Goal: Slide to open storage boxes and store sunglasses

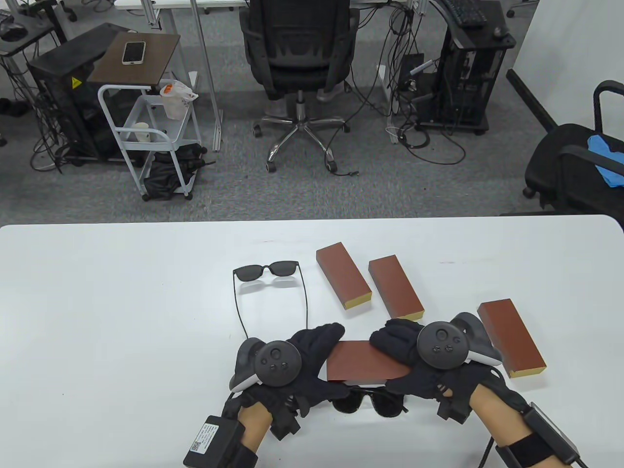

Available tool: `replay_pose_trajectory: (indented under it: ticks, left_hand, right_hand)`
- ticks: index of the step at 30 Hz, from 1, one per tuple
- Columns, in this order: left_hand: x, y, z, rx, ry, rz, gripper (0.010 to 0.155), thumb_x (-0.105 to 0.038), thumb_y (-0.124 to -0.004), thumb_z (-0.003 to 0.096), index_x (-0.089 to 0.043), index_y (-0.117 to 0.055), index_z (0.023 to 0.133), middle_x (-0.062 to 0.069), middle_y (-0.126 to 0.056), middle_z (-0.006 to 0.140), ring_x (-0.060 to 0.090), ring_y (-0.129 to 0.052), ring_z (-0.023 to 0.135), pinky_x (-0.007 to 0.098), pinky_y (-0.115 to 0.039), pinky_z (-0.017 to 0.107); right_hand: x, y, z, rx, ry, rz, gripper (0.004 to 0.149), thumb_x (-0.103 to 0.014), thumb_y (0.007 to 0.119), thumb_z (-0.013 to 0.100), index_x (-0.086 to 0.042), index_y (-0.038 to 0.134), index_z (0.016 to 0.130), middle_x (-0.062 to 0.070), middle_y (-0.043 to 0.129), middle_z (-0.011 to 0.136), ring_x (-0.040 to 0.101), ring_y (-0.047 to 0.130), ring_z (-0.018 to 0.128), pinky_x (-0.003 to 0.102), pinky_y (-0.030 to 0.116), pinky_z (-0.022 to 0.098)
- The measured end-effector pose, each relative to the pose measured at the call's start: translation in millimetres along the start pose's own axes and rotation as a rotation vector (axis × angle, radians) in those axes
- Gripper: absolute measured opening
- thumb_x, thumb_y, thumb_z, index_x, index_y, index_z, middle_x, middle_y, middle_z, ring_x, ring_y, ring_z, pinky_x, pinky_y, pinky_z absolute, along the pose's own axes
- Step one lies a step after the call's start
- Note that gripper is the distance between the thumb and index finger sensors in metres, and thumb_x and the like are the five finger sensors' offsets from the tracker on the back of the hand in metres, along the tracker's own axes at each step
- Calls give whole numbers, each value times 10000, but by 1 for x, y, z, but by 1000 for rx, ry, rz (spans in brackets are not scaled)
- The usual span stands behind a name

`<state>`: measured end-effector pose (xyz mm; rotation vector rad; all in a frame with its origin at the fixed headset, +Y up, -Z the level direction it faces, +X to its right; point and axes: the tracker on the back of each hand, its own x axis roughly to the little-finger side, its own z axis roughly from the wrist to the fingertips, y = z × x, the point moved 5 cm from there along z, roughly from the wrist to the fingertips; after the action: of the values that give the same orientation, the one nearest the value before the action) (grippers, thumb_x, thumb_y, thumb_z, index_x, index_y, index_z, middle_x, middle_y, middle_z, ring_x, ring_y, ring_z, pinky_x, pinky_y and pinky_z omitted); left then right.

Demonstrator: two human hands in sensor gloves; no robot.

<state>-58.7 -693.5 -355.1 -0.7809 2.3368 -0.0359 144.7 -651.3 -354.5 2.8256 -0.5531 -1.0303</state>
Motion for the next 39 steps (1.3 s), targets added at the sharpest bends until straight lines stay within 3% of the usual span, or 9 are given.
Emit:
replay_pose_trajectory:
  ticks: [10, 15, 20, 25, 39]
  left_hand:
    - [14, -1, -1, 46, 37, -73, 942, -554, -977, 297, -248, -561, 1085, 78, -706, 1072, 343, -804, 906, 539, -747, 629]
    - [13, -6, 0, 67, 34, -91, 939, -550, -975, 302, -247, -557, 1087, 79, -703, 1077, 342, -802, 915, 536, -749, 636]
    - [15, -6, 0, 62, 37, -86, 946, -570, -989, 285, -271, -575, 1082, 65, -721, 1071, 321, -822, 909, 535, -754, 629]
    - [21, -6, -2, 69, 52, -74, 946, -572, -990, 285, -282, -571, 1083, 60, -716, 1076, 315, -821, 917, 541, -753, 628]
    - [49, 1, -12, 74, 142, -126, 939, -529, -993, 308, -299, -541, 1098, 70, -669, 1110, 326, -781, 962, 560, -735, 640]
  right_hand:
    - [34, 12, -27, 97, 66, 86, 901, -560, 919, 242, -291, 457, 967, 108, 539, 1045, 398, 509, 976, 554, 537, 711]
    - [46, 21, -35, 108, 80, 192, 876, -511, 944, 242, -299, 488, 960, 94, 591, 1028, 385, 617, 943, 551, 612, 676]
    - [49, 22, -37, 130, 90, 187, 893, -500, 970, 212, -290, 514, 951, 99, 639, 996, 377, 682, 896, 529, 634, 667]
    - [50, 23, -37, 127, 101, 167, 912, -489, 984, 197, -278, 514, 950, 99, 653, 981, 373, 694, 881, 522, 634, 667]
    - [90, 11, -57, 130, 204, 254, 854, -407, 1006, 227, -295, 550, 939, 77, 636, 1007, 376, 757, 861, 508, 690, 647]
